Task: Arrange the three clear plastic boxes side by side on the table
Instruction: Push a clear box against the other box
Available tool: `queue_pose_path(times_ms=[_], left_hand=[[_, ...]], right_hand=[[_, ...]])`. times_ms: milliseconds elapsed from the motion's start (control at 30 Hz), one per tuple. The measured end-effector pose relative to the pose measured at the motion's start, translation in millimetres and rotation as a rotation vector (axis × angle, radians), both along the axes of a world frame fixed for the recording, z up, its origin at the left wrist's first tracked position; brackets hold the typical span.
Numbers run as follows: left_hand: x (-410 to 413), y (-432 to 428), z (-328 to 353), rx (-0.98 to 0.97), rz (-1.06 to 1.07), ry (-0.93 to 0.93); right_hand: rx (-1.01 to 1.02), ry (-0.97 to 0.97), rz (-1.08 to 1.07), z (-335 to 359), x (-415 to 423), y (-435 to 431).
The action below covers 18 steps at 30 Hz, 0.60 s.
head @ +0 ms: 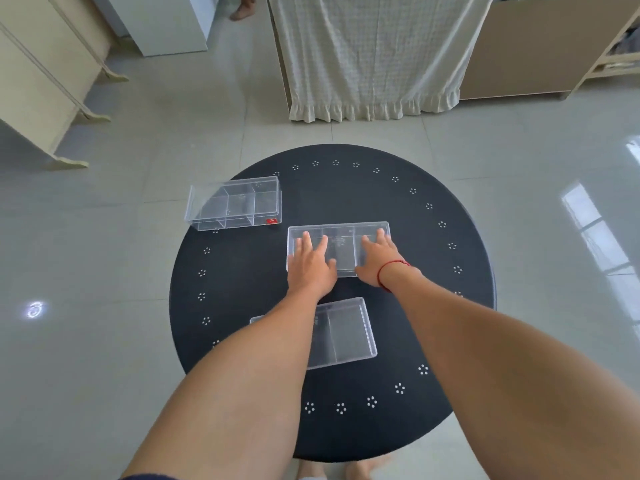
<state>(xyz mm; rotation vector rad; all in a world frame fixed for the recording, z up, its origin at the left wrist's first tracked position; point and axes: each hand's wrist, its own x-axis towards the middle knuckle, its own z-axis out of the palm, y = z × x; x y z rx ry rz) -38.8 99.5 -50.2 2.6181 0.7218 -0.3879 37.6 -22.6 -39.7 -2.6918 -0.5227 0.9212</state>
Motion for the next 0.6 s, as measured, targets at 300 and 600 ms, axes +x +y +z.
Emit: queue_pose_path(times_ms=[300, 600], left_hand=[[-59, 93, 13, -0.097, 0.167, 0.0], [-99, 156, 7, -0.12, 0.232, -0.011]], right_hand=[[0.016, -0.073, 0.087, 4, -53, 100], [0.049, -0.139, 0.109, 3, -92, 166]])
